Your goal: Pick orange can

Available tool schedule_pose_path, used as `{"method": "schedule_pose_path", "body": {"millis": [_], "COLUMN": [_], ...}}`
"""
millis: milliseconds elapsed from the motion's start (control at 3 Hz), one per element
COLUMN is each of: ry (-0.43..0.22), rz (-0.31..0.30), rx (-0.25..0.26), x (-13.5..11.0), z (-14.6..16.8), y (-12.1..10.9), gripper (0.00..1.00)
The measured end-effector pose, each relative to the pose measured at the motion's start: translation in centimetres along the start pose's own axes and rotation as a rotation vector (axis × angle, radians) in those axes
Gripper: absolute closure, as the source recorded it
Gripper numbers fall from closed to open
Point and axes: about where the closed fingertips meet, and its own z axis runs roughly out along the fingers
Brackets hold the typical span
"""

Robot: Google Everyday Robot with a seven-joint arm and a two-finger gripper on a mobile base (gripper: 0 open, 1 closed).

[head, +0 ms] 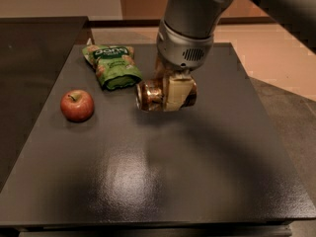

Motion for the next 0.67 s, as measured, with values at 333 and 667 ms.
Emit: {"method": "schedule_pose_path", "body": {"millis": [333, 667], "ry": [-0.010, -0.010], "rz": [-0.060, -0.060], "rx": [0.052, 0.052], "x": [-1.14, -1.14], "z": [-2.57, -2.57], "y": [-0.27, -0.27], "gripper": [1.00, 1.00]}}
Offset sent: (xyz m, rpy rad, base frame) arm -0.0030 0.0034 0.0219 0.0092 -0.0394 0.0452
